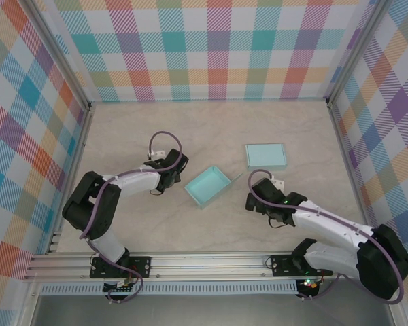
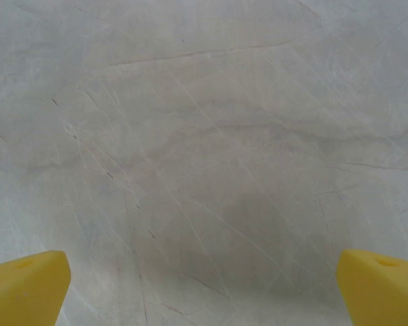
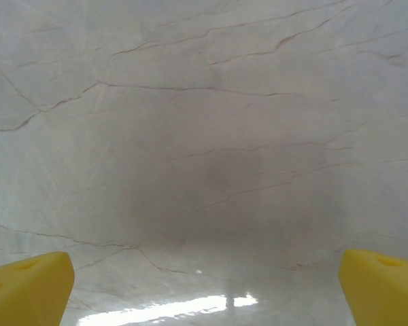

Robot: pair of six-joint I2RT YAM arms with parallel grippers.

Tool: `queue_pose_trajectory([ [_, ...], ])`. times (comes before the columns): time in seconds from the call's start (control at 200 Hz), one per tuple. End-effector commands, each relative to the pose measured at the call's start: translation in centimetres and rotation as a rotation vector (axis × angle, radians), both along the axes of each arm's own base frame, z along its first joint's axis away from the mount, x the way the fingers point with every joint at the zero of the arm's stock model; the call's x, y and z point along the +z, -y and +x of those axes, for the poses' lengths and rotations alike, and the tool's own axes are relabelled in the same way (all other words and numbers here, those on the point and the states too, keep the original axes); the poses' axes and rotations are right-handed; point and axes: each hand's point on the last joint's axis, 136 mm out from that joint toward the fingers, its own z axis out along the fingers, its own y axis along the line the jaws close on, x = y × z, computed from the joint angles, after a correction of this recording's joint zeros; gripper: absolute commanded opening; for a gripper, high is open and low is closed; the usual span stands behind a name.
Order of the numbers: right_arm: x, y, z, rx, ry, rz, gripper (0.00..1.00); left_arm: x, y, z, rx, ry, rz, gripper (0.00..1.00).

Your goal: Fold the paper box

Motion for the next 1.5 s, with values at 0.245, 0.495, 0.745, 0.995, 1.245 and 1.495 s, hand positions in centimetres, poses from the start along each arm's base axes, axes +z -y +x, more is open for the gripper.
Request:
queue_pose_trajectory([
  [0.245,-1.5,-4.9,1.1,0.066,-0.039,0.109,1.00,-1.7,0.1,-0.6,0.003,-0.022,-0.048,1.00],
  [0.495,-2.5,-7.0,3.0,0.094,-0.058,0.086,1.00,-3.3,1.6,-1.8,-0.027,-0.036,-0.182,1.00],
  [0.745,-1.2,-10.3,6.8,0.132,0.013,0.099,1.00,-3.7,5.2,-2.6,-0.102,-0.027,-0.261,1.00],
  [0.995,1.1,-11.0,9.4,0.149,0.099,0.055,0.97,-3.0,6.6,-3.9,-0.136,-0.002,-0.271,1.00],
  [1.245,2.1,-10.7,11.7,0.158,0.160,0.055,0.96,-2.4,8.2,-5.7,-0.172,0.014,-0.341,1.00],
  [1.495,1.9,-12.5,14.3,0.230,0.159,0.079,0.95,-2.8,11.3,-6.5,-0.191,0.028,-0.450,1.00],
])
